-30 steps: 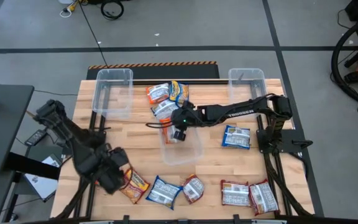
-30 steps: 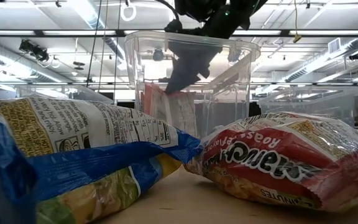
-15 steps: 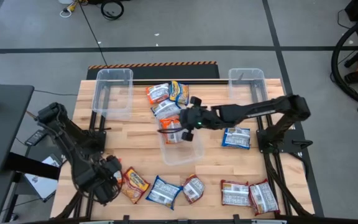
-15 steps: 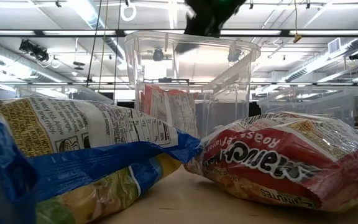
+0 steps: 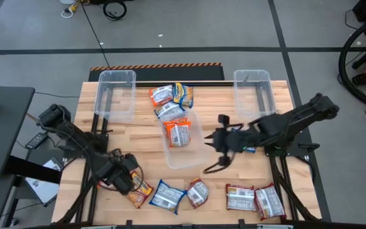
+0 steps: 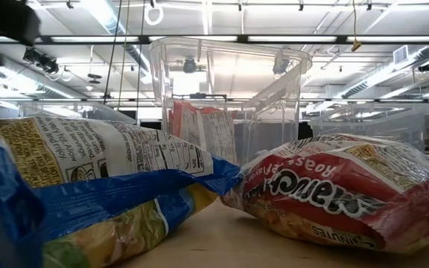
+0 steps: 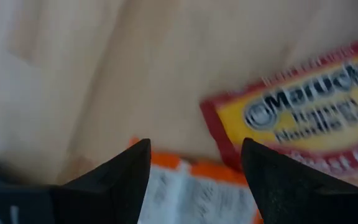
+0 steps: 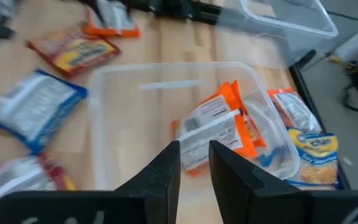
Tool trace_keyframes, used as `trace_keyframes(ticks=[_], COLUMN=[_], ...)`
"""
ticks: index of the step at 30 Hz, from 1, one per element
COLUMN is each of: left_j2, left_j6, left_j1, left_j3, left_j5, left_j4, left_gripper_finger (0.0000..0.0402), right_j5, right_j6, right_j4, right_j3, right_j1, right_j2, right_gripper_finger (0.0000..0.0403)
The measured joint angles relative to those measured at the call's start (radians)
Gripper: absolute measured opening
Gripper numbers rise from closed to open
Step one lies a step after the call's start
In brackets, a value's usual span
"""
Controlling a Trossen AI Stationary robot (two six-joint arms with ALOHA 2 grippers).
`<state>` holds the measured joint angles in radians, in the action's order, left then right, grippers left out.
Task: Sort Maruchan noodles
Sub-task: Put the orange noodle pack into the middle transparent bin
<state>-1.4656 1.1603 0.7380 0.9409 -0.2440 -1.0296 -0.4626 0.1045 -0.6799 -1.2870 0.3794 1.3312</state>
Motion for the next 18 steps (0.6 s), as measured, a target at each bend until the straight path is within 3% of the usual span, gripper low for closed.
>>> trace_keyframes(ticks=[4,7,13,18], left_j2=[0.027,0.062,0.116,0.129], left_j6=[-0.180,-0.283,-0.305,-0.309], left_j1=[-0.069,-0.125,-0.207,-0.204], left_j3=[0.001,0.001,0.001,0.002], left_j5=[-0.042,-0.078,-0.102,-0.107], left_j4=[-0.005,-0.005,0.009,0.053], left_gripper_finger=[0.0251,0.0242,0.0234,0.0233], right_j5=[0.093,0.095,0.056,0.066], right_j6=[-0.062,-0.096,-0.093,-0.018], right_j4=[0.160,0.275,0.474,0.493], right_j3=[0.140,0.251,0.392,0.419], right_j1=[-0.005,-0.028,-0.067,-0.074], right_j2=[-0.138,-0.235,-0.370,-0.401], right_gripper_finger=[0.0090,0.0086,0.0083,0.0083])
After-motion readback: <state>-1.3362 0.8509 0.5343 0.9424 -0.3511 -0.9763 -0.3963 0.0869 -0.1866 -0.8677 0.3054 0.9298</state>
